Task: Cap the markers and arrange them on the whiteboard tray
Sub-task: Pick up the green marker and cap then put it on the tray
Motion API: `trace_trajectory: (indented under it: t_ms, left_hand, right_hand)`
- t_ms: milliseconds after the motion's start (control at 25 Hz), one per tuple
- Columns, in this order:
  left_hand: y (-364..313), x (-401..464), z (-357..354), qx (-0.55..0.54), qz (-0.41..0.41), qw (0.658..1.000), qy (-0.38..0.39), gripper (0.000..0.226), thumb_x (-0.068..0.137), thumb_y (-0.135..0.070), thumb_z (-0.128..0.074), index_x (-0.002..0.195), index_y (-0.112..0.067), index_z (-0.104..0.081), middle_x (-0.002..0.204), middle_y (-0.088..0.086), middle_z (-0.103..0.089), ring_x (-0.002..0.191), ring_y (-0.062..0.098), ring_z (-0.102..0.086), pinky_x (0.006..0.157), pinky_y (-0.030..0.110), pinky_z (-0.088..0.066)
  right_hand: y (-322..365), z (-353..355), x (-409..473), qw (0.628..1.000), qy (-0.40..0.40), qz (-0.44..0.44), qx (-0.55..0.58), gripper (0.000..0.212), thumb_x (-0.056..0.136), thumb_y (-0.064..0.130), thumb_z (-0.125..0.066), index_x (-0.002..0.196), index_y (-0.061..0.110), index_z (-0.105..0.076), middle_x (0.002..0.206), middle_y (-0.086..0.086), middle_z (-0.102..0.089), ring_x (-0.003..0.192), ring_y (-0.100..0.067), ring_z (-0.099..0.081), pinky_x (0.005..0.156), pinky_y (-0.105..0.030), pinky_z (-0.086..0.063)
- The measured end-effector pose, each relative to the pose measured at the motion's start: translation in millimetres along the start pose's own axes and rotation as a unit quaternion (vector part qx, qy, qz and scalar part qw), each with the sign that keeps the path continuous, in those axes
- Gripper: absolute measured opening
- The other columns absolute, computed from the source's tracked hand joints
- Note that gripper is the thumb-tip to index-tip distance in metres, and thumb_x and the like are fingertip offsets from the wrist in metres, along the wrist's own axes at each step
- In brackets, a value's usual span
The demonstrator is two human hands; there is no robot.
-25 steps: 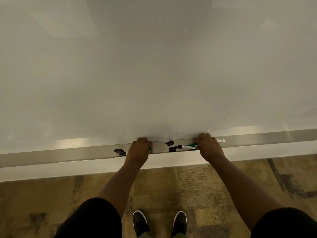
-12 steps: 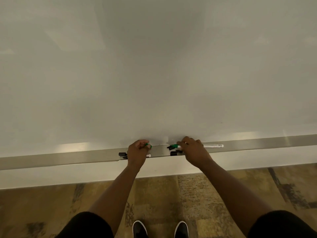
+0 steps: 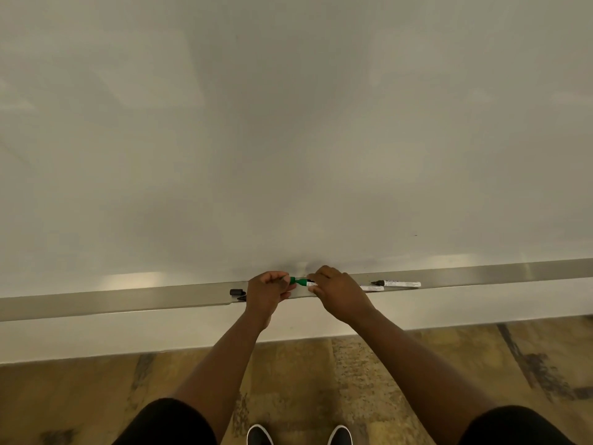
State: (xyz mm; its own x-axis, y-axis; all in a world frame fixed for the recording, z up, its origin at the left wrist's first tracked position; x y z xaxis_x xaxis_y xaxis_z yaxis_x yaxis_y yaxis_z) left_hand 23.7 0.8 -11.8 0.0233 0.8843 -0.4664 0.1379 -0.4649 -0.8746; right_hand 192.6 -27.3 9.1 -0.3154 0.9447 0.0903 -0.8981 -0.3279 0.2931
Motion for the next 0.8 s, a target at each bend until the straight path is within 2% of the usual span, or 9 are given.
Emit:
trace_trajectory:
  t_ms: [200, 400, 600, 680, 800]
  left_hand:
    - [-2.1, 0.6, 7.2, 0.075, -0.011, 0.996, 0.039, 0.010, 0.084, -0.003, -0.066, 0.094, -0.002, -0.068, 0.093, 0.019, -0.072, 0.082, 0.027, -0.072, 0.077, 0.035, -0.059]
    - [-9.7, 5.4, 21.0, 0.120, -0.030, 0.991, 0.053, 0.008, 0.085, -0.002, -0.065, 0.090, -0.007, -0.068, 0.093, 0.019, -0.073, 0.078, 0.025, -0.073, 0.079, 0.040, -0.060]
    - [-18.0, 8.7, 32.7, 0.208, -0.085, 0.973, 0.058, 0.013, 0.086, -0.003, -0.064, 0.095, 0.002, -0.071, 0.080, 0.017, -0.071, 0.057, 0.010, -0.068, 0.058, 0.018, -0.058]
    - [-17.3, 10.5, 34.5, 0.239, -0.113, 0.963, 0.057, 0.011, 0.085, -0.002, -0.064, 0.090, 0.001, -0.073, 0.075, 0.016, -0.069, 0.053, 0.011, -0.065, 0.060, 0.021, -0.060]
    - [-15.5, 13.1, 33.8, 0.277, -0.155, 0.947, 0.051, 0.014, 0.084, 0.002, -0.062, 0.081, -0.003, -0.075, 0.067, 0.015, -0.068, 0.054, 0.017, -0.063, 0.069, 0.036, -0.061]
  right_hand:
    - [11.8, -2.9, 3.2, 0.999, 0.018, -0.032, 0.035, 0.027, 0.094, 0.020, -0.051, 0.120, 0.013, -0.056, 0.111, -0.011, -0.060, 0.094, -0.026, -0.058, 0.079, -0.038, -0.050]
    - [19.0, -2.9, 7.5, 0.993, 0.041, -0.054, 0.101, 0.030, 0.089, 0.012, -0.057, 0.119, 0.011, -0.058, 0.110, -0.012, -0.058, 0.093, -0.027, -0.058, 0.083, -0.037, -0.050]
    - [25.7, -2.4, 10.6, 0.995, 0.047, -0.077, 0.038, 0.031, 0.097, 0.028, -0.045, 0.126, 0.022, -0.054, 0.102, -0.007, -0.062, 0.088, -0.027, -0.060, 0.069, -0.035, -0.049]
    - [28.0, -4.6, 12.5, 0.995, 0.042, -0.082, 0.028, 0.030, 0.097, 0.031, -0.044, 0.124, 0.023, -0.055, 0.098, -0.006, -0.063, 0.084, -0.026, -0.060, 0.065, -0.033, -0.047]
    - [29.2, -8.5, 12.4, 0.994, 0.035, -0.094, 0.038, 0.031, 0.098, 0.035, -0.042, 0.120, 0.023, -0.058, 0.092, -0.007, -0.065, 0.080, -0.026, -0.060, 0.063, -0.035, -0.049]
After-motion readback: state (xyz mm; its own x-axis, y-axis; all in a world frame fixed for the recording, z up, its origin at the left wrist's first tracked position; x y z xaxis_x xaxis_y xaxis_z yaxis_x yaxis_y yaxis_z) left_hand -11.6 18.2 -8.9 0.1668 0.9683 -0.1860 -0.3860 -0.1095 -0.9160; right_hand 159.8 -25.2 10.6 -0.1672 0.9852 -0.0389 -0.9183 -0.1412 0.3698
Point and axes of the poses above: each hand's wrist, its own x-axis towards the middle knuckle, its own z-axis out of the back of the hand, y = z × x, the point moved 2 cm from there along x, towards the middle knuckle
